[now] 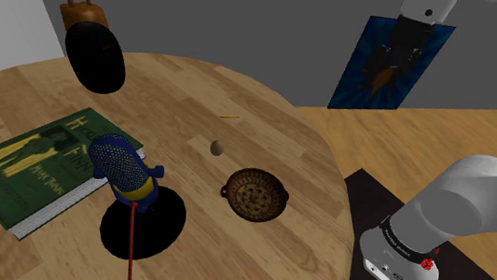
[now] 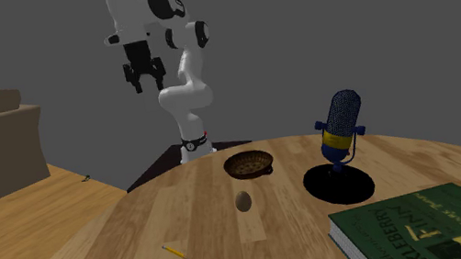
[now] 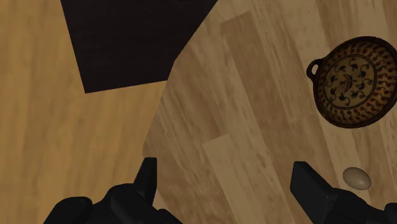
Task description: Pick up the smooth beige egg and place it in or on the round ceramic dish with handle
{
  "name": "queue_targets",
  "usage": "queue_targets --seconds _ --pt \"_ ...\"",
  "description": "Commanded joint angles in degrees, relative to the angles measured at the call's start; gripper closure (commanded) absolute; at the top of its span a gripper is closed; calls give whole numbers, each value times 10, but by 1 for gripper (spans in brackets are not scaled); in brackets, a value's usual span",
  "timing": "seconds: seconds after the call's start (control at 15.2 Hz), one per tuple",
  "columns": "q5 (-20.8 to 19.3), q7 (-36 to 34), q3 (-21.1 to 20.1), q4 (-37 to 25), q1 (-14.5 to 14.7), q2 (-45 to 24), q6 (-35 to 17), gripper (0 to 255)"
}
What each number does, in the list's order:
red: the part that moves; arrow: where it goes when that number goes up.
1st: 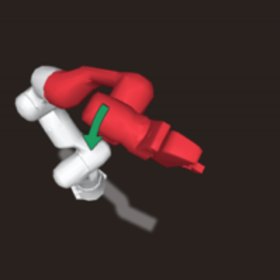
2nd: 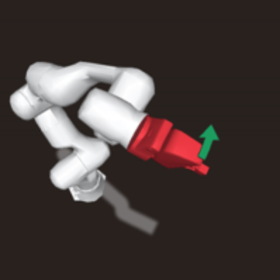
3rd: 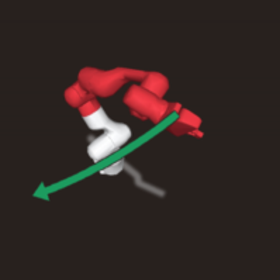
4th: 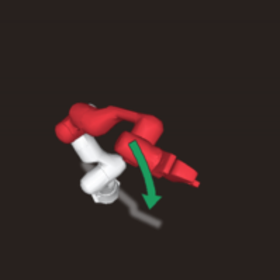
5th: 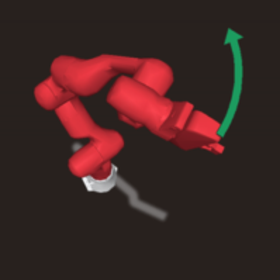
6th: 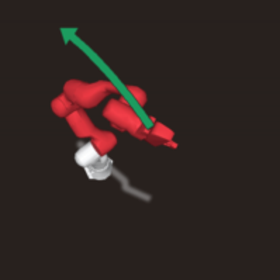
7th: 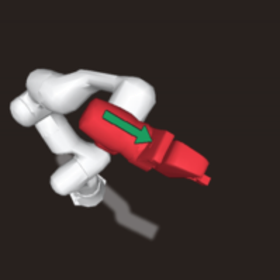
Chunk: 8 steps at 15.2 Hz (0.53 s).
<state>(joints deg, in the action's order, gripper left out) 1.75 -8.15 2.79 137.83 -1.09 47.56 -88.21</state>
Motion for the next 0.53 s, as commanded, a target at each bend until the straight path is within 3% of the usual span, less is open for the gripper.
queue_targets --seconds 0.0,0.46 --pt "0 0 0 0 0 0 0 0" --pt "52 -66 -59 23 25 -83 -101 0"
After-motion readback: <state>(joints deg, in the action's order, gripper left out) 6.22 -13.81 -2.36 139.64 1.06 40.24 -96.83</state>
